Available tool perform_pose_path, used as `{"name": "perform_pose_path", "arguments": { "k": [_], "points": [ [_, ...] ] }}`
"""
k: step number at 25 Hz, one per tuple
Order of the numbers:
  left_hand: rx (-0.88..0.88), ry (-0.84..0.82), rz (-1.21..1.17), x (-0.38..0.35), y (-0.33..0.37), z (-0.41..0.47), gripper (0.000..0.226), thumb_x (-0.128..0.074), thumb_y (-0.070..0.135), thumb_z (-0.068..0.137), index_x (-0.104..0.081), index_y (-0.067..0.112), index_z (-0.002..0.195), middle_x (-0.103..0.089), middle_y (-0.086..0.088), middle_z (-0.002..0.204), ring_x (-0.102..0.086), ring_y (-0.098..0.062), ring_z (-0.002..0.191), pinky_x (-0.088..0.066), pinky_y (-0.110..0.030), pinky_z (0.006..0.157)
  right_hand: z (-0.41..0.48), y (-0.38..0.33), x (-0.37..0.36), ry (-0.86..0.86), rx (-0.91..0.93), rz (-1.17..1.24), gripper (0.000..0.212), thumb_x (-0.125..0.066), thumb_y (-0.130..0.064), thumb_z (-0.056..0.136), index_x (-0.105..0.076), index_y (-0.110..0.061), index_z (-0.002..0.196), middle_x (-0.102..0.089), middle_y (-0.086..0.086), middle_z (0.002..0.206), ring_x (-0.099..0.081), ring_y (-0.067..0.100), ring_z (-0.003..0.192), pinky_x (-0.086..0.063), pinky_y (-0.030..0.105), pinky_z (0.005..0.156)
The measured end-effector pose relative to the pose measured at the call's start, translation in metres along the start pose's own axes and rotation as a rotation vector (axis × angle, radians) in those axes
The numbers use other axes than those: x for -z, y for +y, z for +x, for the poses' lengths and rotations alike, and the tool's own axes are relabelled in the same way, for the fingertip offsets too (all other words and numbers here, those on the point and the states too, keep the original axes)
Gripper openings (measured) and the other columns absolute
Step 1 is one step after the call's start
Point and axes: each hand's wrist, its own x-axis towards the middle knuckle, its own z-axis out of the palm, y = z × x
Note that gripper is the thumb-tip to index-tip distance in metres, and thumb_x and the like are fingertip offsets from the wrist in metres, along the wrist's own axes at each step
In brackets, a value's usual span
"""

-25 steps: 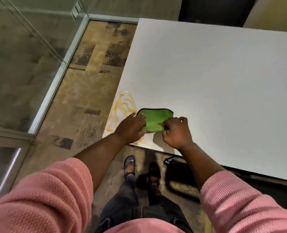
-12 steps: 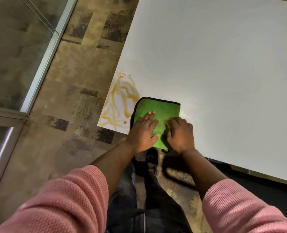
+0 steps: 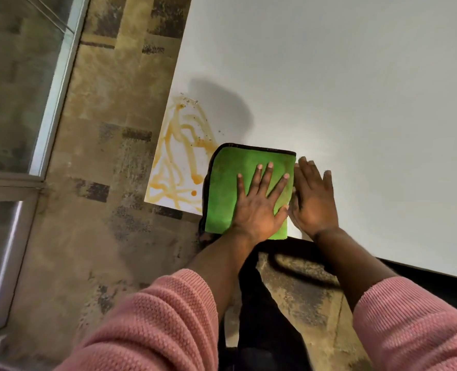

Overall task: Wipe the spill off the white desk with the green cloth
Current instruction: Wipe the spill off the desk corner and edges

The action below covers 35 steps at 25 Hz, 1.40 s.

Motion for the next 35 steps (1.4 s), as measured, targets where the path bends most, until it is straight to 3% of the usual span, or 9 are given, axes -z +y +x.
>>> {"name": "perform_pose_path", "arguments": {
  "k": [4,7,18,26,35],
  "points": [
    [0.043,0.067,-0.009,-0.009,-0.011,-0.013,0.073,-0.030,0.057,0.100,-0.006,0.034,0.165,0.000,-0.010,0.174,-0.001,-0.032,0.161,-0.005,-0.069,0.123,0.011,-0.007,-0.011,-0.047,0.001,-0.109,0.067,-0.028,-0.035,0.105,-0.018,-0.009,0.166,-0.012,0.010,0.175,-0.006,0.027,0.163,-0.002,0.059,0.129],
    [0.042,0.095,-0.032,-0.011,-0.019,-0.019,0.072,-0.034,0.055,0.100,-0.008,0.034,0.165,-0.003,-0.009,0.174,-0.003,-0.031,0.161,-0.008,-0.068,0.123,0.017,-0.006,-0.013,-0.065,0.016,-0.159,0.068,-0.026,-0.039,0.106,-0.012,-0.010,0.166,-0.005,0.009,0.176,-0.001,0.025,0.163,-0.001,0.059,0.129],
    [0.091,0.192,-0.049,0.005,-0.050,0.015,0.072,-0.047,0.043,0.095,-0.026,0.029,0.163,-0.021,-0.012,0.171,-0.016,-0.034,0.159,-0.015,-0.069,0.121,0.044,0.000,-0.017,0.012,0.039,-0.177,0.065,-0.027,-0.038,0.108,-0.014,-0.012,0.166,-0.012,0.007,0.176,-0.007,0.024,0.163,-0.004,0.059,0.129],
    [0.137,0.141,-0.048,-0.014,-0.023,-0.021,0.076,-0.041,0.044,0.097,-0.009,0.032,0.165,-0.007,-0.006,0.174,-0.004,-0.032,0.161,-0.012,-0.068,0.124,0.043,-0.003,-0.017,0.017,0.055,-0.232,0.068,-0.025,-0.043,0.108,-0.014,-0.009,0.166,-0.009,0.010,0.176,-0.006,0.026,0.163,-0.004,0.060,0.129],
    [0.178,0.210,-0.098,-0.015,-0.030,-0.010,0.074,-0.040,0.043,0.096,-0.011,0.034,0.164,-0.010,-0.003,0.174,-0.005,-0.029,0.161,-0.008,-0.066,0.125,0.046,0.005,-0.026,0.075,0.077,-0.245,0.068,-0.021,-0.047,0.108,-0.014,-0.010,0.165,-0.011,0.010,0.175,-0.009,0.028,0.162,-0.005,0.060,0.129]
  ]
}}
